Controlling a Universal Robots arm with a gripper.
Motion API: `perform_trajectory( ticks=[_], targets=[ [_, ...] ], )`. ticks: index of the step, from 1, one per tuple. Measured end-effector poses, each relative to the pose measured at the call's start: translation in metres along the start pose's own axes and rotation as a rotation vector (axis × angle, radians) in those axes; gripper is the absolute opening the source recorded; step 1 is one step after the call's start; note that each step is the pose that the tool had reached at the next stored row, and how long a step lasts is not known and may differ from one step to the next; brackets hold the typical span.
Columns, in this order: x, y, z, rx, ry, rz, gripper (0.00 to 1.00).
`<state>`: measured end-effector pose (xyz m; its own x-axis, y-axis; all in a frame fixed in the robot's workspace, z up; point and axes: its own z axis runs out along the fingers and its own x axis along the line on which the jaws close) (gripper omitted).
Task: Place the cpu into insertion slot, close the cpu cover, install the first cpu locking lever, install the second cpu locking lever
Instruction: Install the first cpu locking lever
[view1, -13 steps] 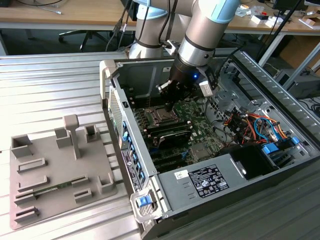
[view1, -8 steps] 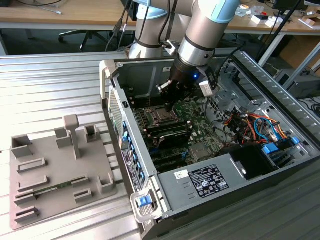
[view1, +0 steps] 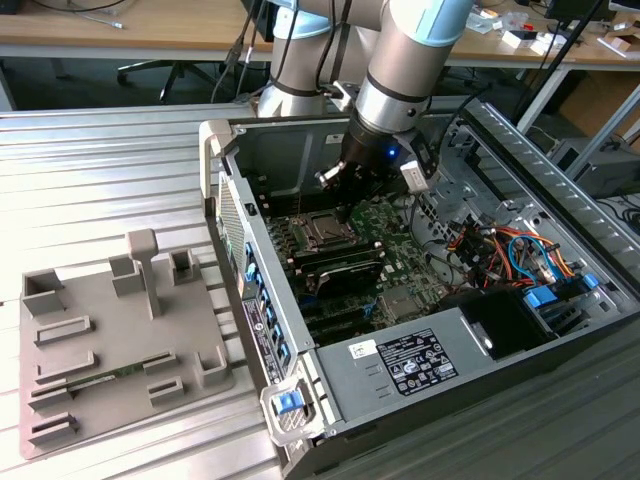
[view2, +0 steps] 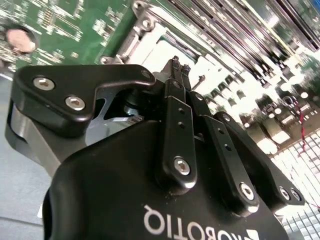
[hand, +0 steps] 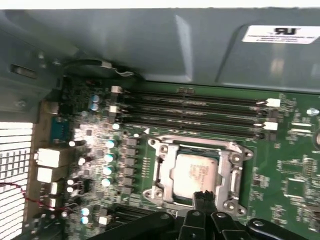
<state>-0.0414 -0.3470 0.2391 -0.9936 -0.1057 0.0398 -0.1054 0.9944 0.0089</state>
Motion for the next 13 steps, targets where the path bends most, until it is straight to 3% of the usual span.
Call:
perform_trajectory(
  ticks=[9, 13],
  targets=[
    [0.0001, 0.0000, -0.0004, 0.0004, -0.0010, 0.000, 0.11],
    [0.0003, 0.0000, -0.0040, 0.0002, -0.0011, 0.000, 0.11]
  ],
)
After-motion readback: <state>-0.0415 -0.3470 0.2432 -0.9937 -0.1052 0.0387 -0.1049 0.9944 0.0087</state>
